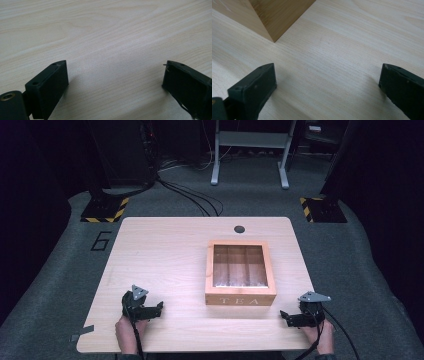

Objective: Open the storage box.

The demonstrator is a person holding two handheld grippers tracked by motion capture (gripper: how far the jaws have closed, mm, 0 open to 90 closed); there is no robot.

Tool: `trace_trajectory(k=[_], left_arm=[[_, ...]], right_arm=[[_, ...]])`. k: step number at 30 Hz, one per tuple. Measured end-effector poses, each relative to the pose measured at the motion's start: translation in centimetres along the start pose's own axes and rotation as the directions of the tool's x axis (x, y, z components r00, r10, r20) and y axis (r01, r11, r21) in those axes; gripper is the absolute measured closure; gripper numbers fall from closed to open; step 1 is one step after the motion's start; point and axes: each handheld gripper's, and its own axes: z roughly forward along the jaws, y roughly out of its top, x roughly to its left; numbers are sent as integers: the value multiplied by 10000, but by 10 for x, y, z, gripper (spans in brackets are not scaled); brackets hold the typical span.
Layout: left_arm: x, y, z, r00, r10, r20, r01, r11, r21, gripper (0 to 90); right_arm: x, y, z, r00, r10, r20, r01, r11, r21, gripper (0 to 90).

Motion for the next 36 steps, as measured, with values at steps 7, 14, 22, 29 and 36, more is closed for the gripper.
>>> trace_trajectory(k=[7, 14, 22, 29, 36], left_arm=[[0, 0, 0, 10000, -23, -31, 23, 10000, -43, 60], [-1, 0, 0, 10000, 2, -51, -3, 10000, -75, 60], [-1, 0, 0, 10000, 10, -61, -10, 10000, -89, 60], [-1, 0, 0, 10000, 6, -54, -7, 10000, -90, 60], [-1, 0, 0, 10000, 10, -62, -11, 10000, -88, 60]], right_arm=[[1, 3, -4, 9983, 56, -572, -61, 9999, -83, 0], [12, 12, -13, 9957, -186, -908, 150, 9991, -403, 0], [23, 21, -20, 9883, -316, -1492, 173, 9952, -961, 5], [29, 27, -27, 9818, -613, -1798, 331, 9872, -1559, 446], [33, 31, -31, 9860, -699, -1515, 400, 9806, -1920, 792]])
